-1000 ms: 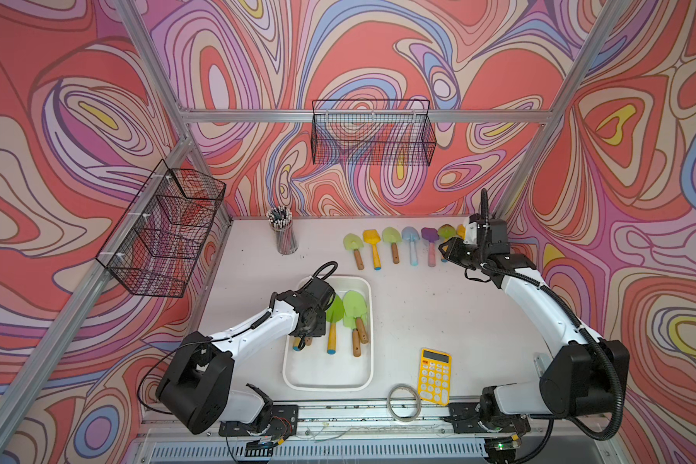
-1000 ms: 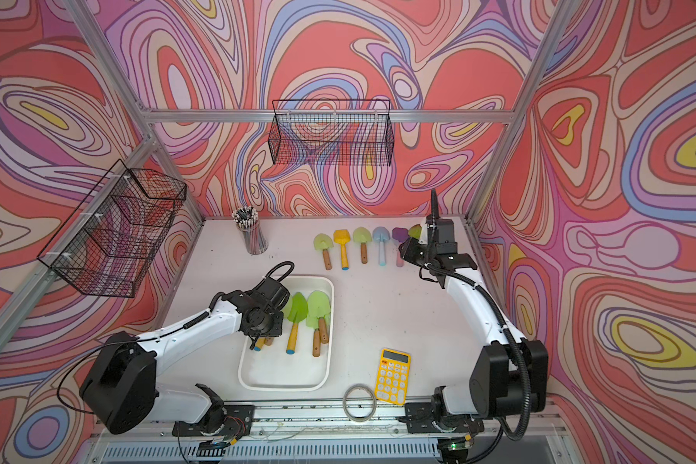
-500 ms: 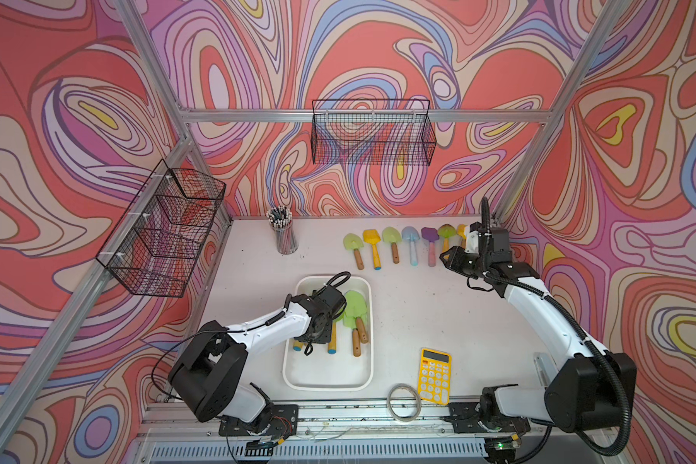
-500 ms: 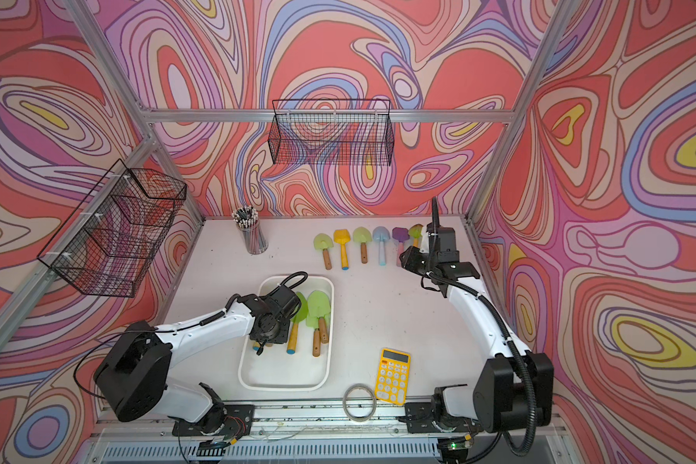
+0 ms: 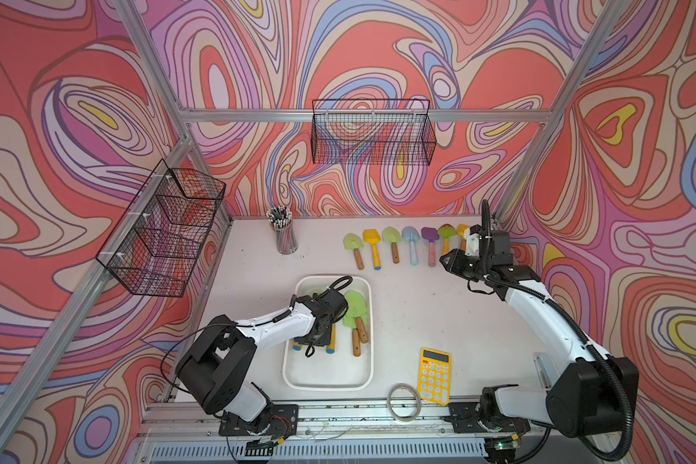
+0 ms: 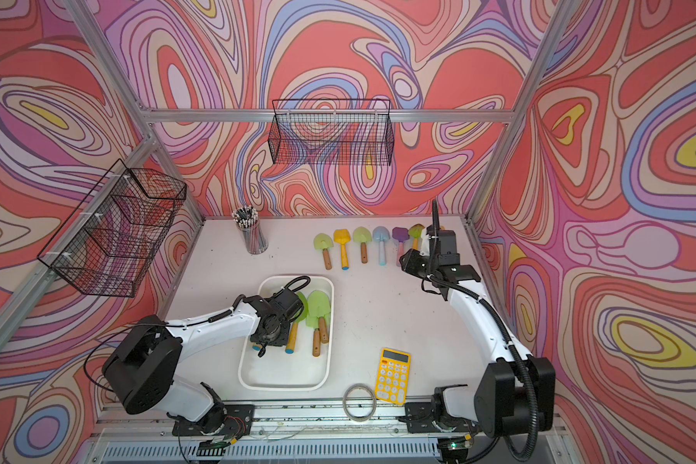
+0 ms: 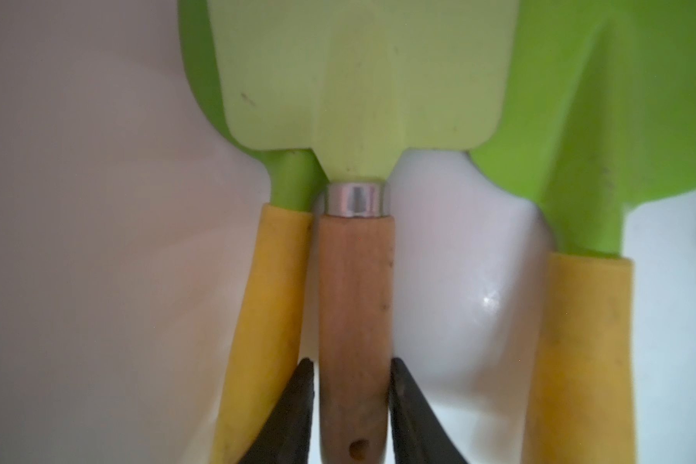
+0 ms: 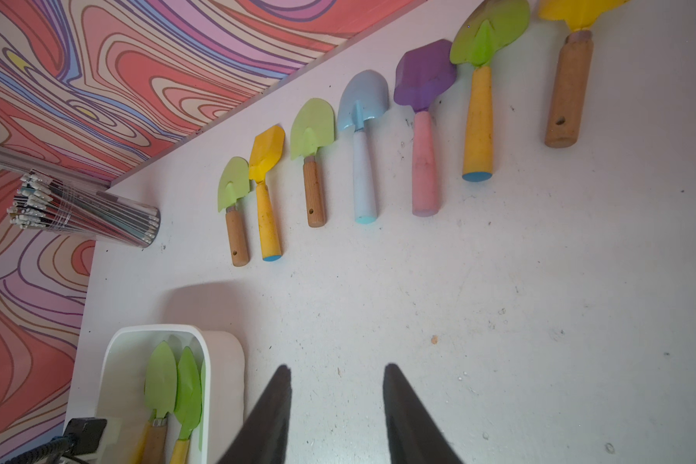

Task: Take the shovel out of the storage box
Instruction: Pick up the shovel from the storage box.

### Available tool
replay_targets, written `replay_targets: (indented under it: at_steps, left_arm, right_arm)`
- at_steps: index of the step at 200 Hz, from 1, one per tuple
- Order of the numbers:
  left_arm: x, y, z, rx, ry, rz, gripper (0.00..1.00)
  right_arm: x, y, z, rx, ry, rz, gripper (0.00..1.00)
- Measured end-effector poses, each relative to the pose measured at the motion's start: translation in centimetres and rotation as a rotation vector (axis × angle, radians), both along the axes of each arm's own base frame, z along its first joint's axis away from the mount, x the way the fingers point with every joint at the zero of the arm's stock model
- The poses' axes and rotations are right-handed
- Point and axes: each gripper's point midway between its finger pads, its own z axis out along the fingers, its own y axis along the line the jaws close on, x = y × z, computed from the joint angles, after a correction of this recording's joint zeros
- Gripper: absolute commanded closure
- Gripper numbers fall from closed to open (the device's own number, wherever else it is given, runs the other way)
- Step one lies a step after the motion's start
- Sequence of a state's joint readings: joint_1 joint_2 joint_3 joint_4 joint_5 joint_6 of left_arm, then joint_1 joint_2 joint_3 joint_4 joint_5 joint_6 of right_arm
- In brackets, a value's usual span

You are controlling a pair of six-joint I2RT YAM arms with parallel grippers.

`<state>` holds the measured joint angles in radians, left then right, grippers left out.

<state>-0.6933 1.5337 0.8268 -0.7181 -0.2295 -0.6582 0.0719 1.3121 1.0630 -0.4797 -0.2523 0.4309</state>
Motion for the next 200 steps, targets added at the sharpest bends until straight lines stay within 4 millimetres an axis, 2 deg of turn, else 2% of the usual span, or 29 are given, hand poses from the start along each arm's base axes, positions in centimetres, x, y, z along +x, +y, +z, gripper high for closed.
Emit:
replay_targets:
  at_steps: [36, 84, 113, 134, 167, 200]
  left_arm:
    - [0.1, 0.0, -0.3, 0.021, 0.001, -0.006, 0.69]
    - [0.4, 0.0, 0.0, 0.031, -0.008, -0.008, 1.00]
    - [0.1, -0.6, 0.9, -0.023, -0.011, -0.011, 1.00]
    - [0.3, -1.8, 3.1, -0.129, -0.059, -0.018, 1.00]
    - [1.1, -4.7, 8.4, -0.367, -0.161, -0.038, 1.00]
    - [1.9, -7.5, 11.8, -0.623, -0.208, -0.046, 1.00]
  right_arm:
    - [-0.1, 0.2, -0.2, 0.007, 0.004, 0.008, 0.60]
    - [-0.3, 0.4, -0.2, 0.017, 0.006, 0.019, 0.61]
    - [-0.7, 0.6, 0.4, 0.029, -0.011, 0.029, 0.60]
    - [-1.0, 1.3, 1.3, 0.067, -0.038, 0.052, 0.61]
    - [-1.8, 3.1, 1.9, 0.161, -0.063, 0.120, 0.58]
    - [-2.8, 6.8, 2.3, 0.319, -0.083, 0.254, 0.50]
